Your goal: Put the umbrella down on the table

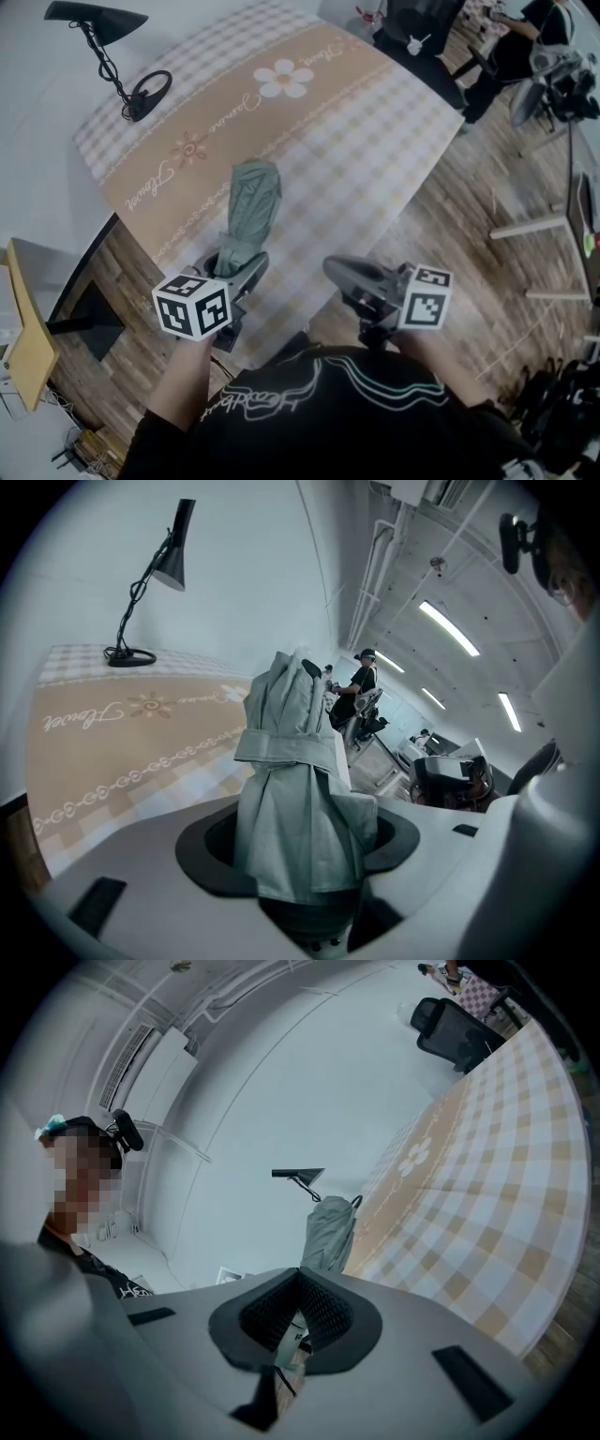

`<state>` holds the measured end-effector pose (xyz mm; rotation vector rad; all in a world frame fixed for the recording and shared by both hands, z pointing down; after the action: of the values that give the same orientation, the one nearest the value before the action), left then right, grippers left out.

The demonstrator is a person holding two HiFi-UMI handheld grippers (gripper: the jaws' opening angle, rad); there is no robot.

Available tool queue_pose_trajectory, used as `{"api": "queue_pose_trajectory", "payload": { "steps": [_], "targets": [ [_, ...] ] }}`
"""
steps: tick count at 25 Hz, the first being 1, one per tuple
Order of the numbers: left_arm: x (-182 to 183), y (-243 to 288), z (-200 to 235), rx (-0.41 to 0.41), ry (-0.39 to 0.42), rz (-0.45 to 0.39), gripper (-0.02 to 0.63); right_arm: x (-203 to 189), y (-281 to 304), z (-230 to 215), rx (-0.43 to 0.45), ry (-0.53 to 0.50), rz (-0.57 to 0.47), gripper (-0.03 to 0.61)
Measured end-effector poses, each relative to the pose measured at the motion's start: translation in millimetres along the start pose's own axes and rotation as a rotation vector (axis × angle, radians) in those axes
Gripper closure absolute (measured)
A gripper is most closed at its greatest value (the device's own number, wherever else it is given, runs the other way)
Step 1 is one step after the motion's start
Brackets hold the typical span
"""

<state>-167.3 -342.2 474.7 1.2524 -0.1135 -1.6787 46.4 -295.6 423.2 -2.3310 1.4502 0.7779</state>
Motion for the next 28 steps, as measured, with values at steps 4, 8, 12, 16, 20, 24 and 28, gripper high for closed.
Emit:
{"api": "queue_pose_trajectory", "payload": {
  "steps": [4, 8, 12, 16, 20, 24, 28],
  "targets": [
    [-8, 15, 12, 0.028, 0.002, 0.038, 0.359, -3, 3, -8, -0.011, 0.019, -0.003, 0.566],
    [-16, 29, 21, 0.065, -0.014, 0.068, 0.359, 0, 2, -16, -0.026, 0.025, -0.007, 0.566],
    [-25, 42, 32, 0.107, -0.014, 0.105, 0.359, 3, 2, -23, -0.037, 0.028, -0.017, 0.566],
    [-33, 55, 40, 0.141, -0.027, 0.133, 0.359, 5, 3, -29, -0.04, 0.039, -0.02, 0.566],
    [-40, 63, 47, 0.171, -0.035, 0.16, 0.359, 5, 3, -35, -0.045, 0.052, -0.021, 0.566],
    [-46, 71, 50, 0.208, -0.03, 0.201, 0.357, 10, 4, -39, -0.044, 0.057, -0.029, 0.566],
    [-49, 75, 48, 0.273, 0.004, 0.24, 0.356, 11, 7, -41, -0.034, 0.055, -0.025, 0.566]
  ]
}}
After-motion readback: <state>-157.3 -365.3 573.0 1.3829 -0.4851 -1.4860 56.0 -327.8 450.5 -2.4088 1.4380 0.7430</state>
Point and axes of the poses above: the fingertips, and each gripper's own axes: y forward along the fingers, z to its left, x out of its top, the point moved 6 cm from there along -y, backward along the fingers, and after that the axes turned 5 degrees about x, right-handed, at the moved point
